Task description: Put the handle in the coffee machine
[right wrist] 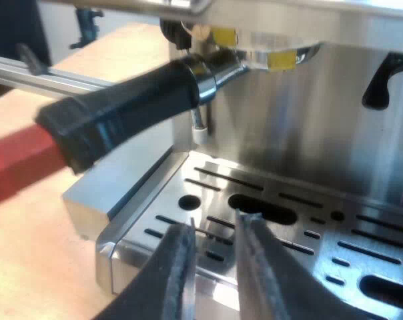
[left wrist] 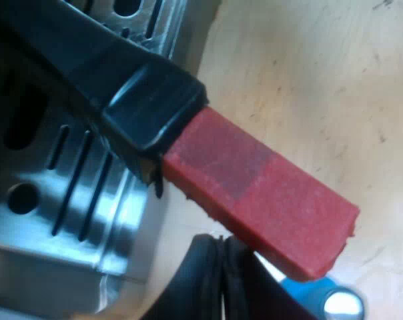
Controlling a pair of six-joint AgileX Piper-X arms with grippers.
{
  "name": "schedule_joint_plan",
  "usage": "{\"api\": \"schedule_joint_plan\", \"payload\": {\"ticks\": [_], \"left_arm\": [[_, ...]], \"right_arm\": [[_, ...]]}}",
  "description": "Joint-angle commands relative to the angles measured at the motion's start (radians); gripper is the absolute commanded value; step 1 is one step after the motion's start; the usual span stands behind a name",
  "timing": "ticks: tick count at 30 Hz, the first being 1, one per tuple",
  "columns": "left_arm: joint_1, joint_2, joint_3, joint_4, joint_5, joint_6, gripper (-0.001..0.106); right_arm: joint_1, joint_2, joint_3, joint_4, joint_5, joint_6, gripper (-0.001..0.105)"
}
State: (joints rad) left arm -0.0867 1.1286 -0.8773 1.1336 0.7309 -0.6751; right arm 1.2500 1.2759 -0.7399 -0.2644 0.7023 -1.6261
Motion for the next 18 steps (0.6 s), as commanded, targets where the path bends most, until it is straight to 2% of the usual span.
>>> {"api": "schedule_joint_plan", "payload": {"ticks": [1, 2, 4, 6, 9, 12, 18], "left_arm": [[-0.033, -0.002, -0.001, 0.027, 0.091, -0.036, 0.0], [-0.082, -0.002, -0.001, 0.003, 0.089, -0.069, 0.0], [-0.163, -0.002, -0.001, -0.077, 0.039, -0.154, 0.0], [-0.207, -0.002, -0.001, -0.136, 0.0, -0.207, 0.0], [-0.243, -0.002, -0.001, -0.176, -0.025, -0.247, 0.0], [-0.32, -0.002, -0.001, -0.23, -0.046, -0.293, 0.0], [-0.382, -0.002, -0.001, -0.289, -0.076, -0.295, 0.0]], "right_arm": [[0.001, -0.041, -0.001, 0.041, -0.009, 0.021, 0.02], [0.001, -0.057, -0.001, 0.062, -0.013, 0.022, 0.02], [0.001, -0.16, -0.001, 0.154, -0.094, 0.028, 0.032], [0.001, -0.198, -0.001, 0.196, -0.142, 0.035, 0.043], [0.001, -0.256, -0.002, 0.248, -0.179, 0.037, 0.053], [0.001, -0.318, -0.002, 0.309, -0.183, 0.037, 0.054], [0.001, -0.373, -0.002, 0.376, -0.187, 0.037, 0.054]]}}
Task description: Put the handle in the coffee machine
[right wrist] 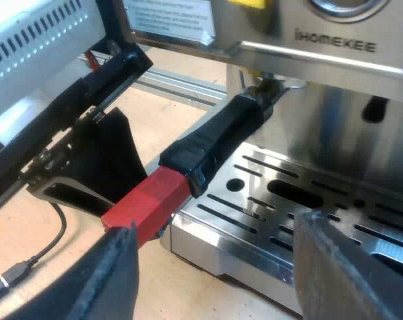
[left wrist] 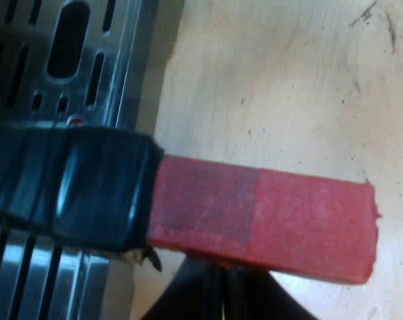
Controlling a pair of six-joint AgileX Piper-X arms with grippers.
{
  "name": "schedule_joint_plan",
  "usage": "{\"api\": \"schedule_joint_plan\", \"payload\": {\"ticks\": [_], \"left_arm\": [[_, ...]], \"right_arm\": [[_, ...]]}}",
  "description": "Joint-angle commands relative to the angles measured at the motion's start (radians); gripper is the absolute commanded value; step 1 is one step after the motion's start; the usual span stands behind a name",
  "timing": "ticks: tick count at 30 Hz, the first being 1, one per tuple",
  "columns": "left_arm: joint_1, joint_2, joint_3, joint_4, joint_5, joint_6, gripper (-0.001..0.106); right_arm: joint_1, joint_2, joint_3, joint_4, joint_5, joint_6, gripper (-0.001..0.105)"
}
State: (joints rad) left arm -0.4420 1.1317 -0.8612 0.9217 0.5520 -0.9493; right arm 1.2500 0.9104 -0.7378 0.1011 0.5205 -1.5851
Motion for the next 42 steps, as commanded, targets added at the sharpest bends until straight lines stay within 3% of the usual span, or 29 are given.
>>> {"api": "schedule_joint_plan", "payload": {"ticks": [1, 9, 16, 20, 25, 35, 39, 41, 42], "left_arm": [[-0.041, -0.005, -0.017, -0.098, 0.087, -0.047, 0.0], [-0.043, -0.005, -0.017, -0.222, 0.073, -0.205, 0.0], [-0.016, -0.009, -0.017, -0.155, 0.027, -0.205, 0.0], [0.069, -0.056, -0.017, -0.124, -0.001, -0.198, 0.0], [0.166, -0.147, -0.017, -0.112, -0.001, -0.198, 0.0], [0.32, -0.348, -0.017, -0.111, -0.018, -0.288, 0.0], [0.379, -0.422, -0.017, -0.111, -0.027, -0.306, 0.001], [0.386, -0.439, -0.017, -0.111, -0.027, -0.306, 0.003], [0.407, -0.472, -0.017, -0.111, -0.03, -0.309, 0.011]], "right_arm": [[0.001, -0.021, -0.005, 0.016, -0.005, -0.004, 0.054], [0.001, -0.021, -0.007, 0.016, -0.015, -0.004, 0.054], [0.001, -0.021, -0.007, 0.016, -0.032, -0.004, 0.054], [0.0, -0.021, -0.007, 0.016, -0.032, 0.002, 0.054], [-0.002, -0.021, -0.007, 0.019, -0.051, 0.1, 0.054], [-0.002, -0.021, -0.125, 0.328, -0.136, 0.101, 0.054], [-0.002, -0.021, -0.18, 0.446, -0.161, 0.06, 0.054], [-0.011, -0.021, -0.201, 0.496, -0.187, 0.034, 0.054], [-0.015, -0.021, -0.211, 0.516, -0.19, 0.034, 0.054]]}}
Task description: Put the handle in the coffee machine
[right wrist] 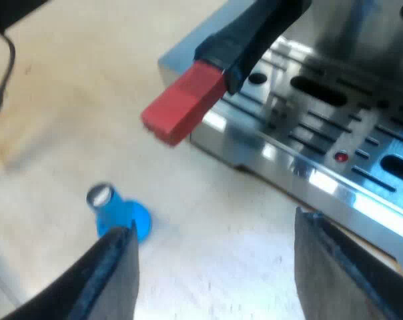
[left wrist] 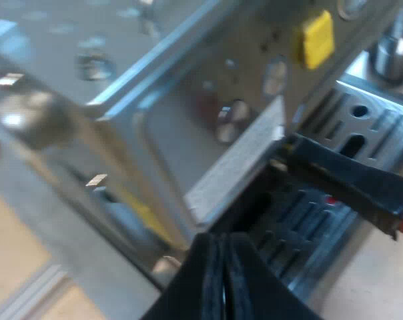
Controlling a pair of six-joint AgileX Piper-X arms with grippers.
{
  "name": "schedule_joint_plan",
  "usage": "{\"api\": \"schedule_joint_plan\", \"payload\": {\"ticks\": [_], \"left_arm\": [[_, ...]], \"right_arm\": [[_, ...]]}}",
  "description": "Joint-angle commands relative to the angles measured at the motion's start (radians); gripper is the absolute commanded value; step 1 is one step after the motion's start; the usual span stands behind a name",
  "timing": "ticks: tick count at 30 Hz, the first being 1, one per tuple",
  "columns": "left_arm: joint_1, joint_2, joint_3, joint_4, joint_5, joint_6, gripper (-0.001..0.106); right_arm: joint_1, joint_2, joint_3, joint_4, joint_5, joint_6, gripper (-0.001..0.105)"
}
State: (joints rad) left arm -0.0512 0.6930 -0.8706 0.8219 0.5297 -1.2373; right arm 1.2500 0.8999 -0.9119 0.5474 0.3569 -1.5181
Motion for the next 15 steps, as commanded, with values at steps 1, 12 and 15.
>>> {"api": "schedule_joint_plan", "payload": {"ticks": [1, 12, 15], "left_arm": [[0.025, -0.049, -0.008, -0.012, -0.011, -0.022, 0.016], [0.063, -0.143, -0.058, 0.111, -0.055, -0.025, 0.052], [0.063, -0.143, -0.106, 0.125, -0.063, -0.066, 0.052]], "right_arm": [[-0.016, -0.01, -0.041, 0.078, -0.026, -0.033, 0.054], [-0.212, -0.013, -0.172, 0.181, -0.075, -0.078, 0.054], [-0.277, -0.013, -0.229, 0.274, -0.075, -0.101, 0.054]]}}
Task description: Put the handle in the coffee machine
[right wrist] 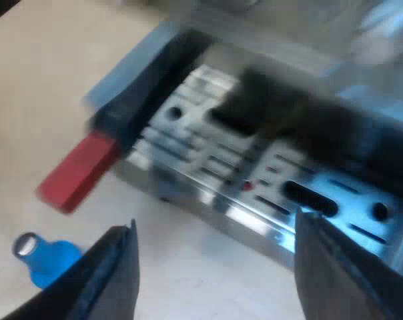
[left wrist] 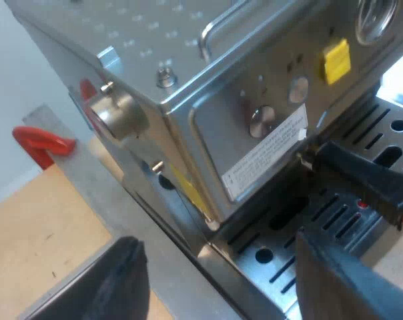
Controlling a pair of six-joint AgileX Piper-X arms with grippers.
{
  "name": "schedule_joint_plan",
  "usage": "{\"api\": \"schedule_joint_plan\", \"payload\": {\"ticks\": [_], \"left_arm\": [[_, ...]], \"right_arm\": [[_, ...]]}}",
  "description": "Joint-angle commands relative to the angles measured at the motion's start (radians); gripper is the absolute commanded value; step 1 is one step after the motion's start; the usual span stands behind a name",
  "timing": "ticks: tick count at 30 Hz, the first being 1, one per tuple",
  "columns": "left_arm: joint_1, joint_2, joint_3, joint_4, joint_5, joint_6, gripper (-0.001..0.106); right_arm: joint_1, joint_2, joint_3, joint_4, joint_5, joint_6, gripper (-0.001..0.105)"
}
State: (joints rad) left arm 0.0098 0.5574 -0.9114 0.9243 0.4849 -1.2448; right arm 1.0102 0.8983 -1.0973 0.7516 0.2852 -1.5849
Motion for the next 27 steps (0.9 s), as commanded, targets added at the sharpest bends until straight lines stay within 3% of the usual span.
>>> {"api": "schedule_joint_plan", "payload": {"ticks": [1, 7, 9, 11, 19, 21, 27], "left_arm": [[0.002, -0.007, -0.071, 0.022, -0.018, -0.063, 0.052], [0.002, -0.007, -0.121, 0.031, -0.018, -0.095, 0.054], [0.002, -0.007, -0.168, 0.059, -0.051, -0.124, 0.073], [0.002, -0.007, -0.17, 0.059, -0.051, -0.126, 0.075], [0.002, -0.007, -0.178, 0.056, -0.051, -0.135, 0.075], [0.002, -0.007, -0.18, 0.052, -0.051, -0.204, 0.075], [0.002, -0.007, -0.18, 0.051, -0.054, -0.217, 0.075]], "right_arm": [[-0.05, -0.013, -0.055, 0.087, -0.003, -0.04, 0.054], [-0.167, -0.013, -0.144, 0.185, -0.004, -0.11, 0.054], [-0.27, -0.013, -0.201, 0.217, -0.018, -0.123, 0.054], [-0.323, -0.013, -0.223, 0.222, -0.044, -0.123, 0.054], [-0.592, -0.025, -0.251, 0.254, -0.112, -0.119, 0.054], [-0.683, -0.025, -0.251, 0.286, -0.186, -0.118, 0.054], [-0.89, -0.029, -0.236, 0.298, -0.315, -0.114, 0.054]]}}
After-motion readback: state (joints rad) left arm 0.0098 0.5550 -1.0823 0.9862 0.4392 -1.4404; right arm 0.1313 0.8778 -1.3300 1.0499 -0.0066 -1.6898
